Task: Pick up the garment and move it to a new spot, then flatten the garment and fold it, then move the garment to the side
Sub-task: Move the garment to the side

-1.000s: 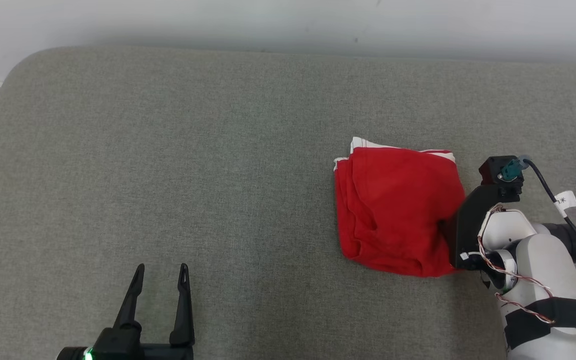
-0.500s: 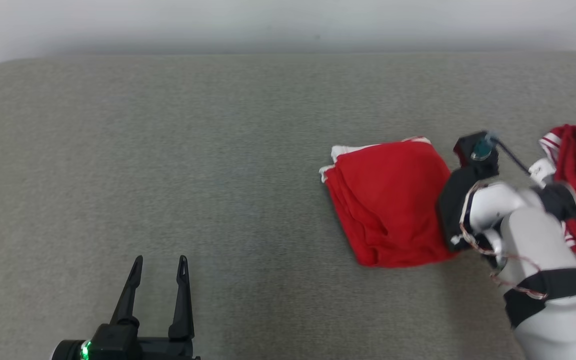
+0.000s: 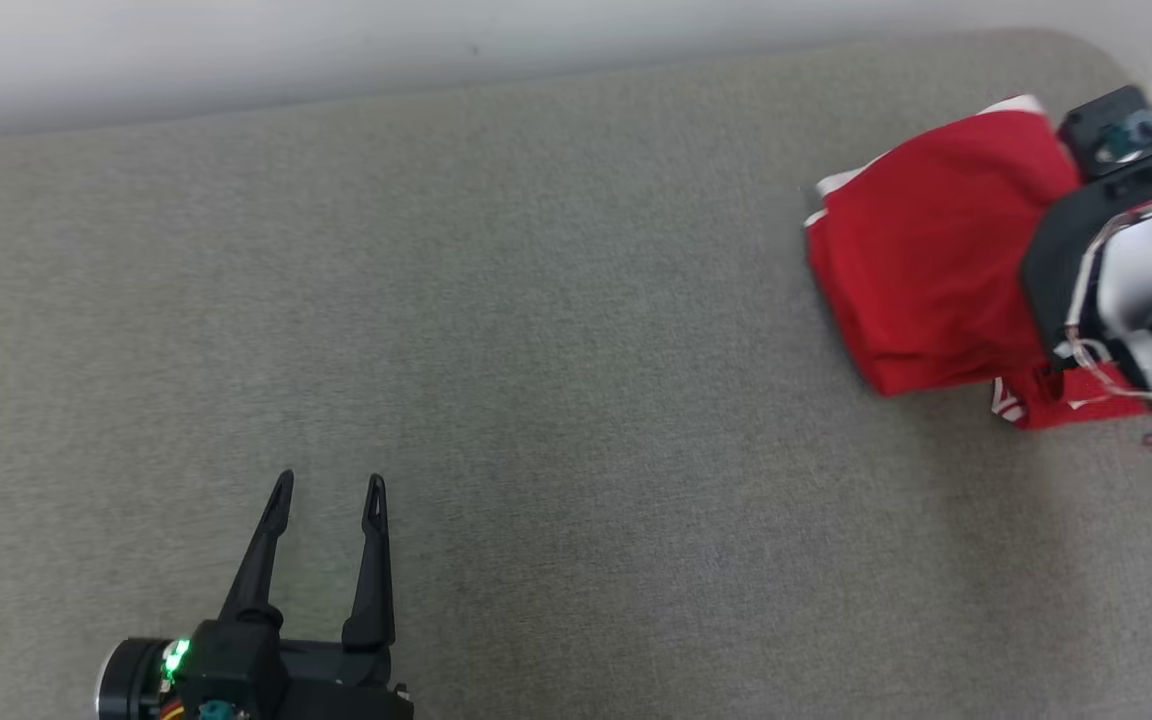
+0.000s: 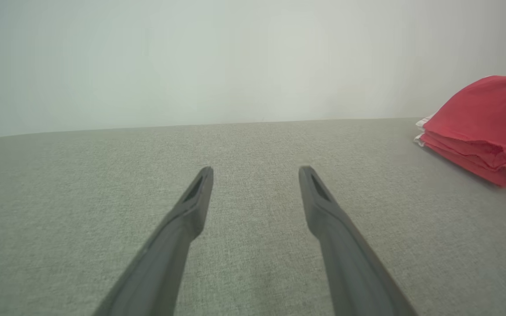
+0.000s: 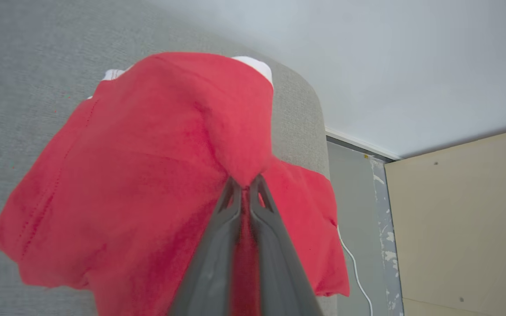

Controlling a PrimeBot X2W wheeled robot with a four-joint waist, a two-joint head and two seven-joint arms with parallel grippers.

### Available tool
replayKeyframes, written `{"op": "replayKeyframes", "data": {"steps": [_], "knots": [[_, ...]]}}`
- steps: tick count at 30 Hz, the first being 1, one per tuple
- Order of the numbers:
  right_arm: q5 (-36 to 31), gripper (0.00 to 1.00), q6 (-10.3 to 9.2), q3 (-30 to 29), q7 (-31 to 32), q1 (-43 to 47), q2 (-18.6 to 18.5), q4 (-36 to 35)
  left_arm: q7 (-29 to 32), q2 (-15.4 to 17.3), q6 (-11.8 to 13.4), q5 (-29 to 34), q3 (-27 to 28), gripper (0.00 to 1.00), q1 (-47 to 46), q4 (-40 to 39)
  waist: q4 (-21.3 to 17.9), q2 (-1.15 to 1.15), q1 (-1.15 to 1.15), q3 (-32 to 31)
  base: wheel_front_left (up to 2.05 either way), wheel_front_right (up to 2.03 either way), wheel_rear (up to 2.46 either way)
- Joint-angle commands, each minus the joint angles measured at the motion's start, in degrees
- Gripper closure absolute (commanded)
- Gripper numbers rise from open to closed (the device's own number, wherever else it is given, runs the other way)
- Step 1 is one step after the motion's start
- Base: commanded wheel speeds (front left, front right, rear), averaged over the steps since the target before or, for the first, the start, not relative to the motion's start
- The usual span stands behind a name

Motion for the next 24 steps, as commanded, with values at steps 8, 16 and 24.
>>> {"op": "replayKeyframes", "data": {"steps": [8, 16, 24], "knots": [[-1.0, 1.00, -0.19, -3.6, -0.8, 1.7, -6.5, -4.4, -0.1, 0.8, -1.4, 2.0, 1.2, 0.00, -2.2, -0.3, -3.8, 0.00, 0.00, 6.4, 0.00, 0.00, 0.00], [-2.3, 1.00, -0.19, -8.7, -3.0, 5.3, -12.4, -3.5, -0.1, 1.2, -2.4, 2.8, 0.8, 0.00, -3.9, -0.4, -3.2, 0.00, 0.00, 9.6, 0.00, 0.00, 0.00], [-8.6, 1.00, -0.19, -16.3, -11.7, 6.6, -13.0, 1.5, -0.1, 2.0, -3.0, 3.6, 0.7, 0.00, -4.8, -0.8, -2.3, 0.00, 0.00, 12.4, 0.00, 0.00, 0.00]]}}
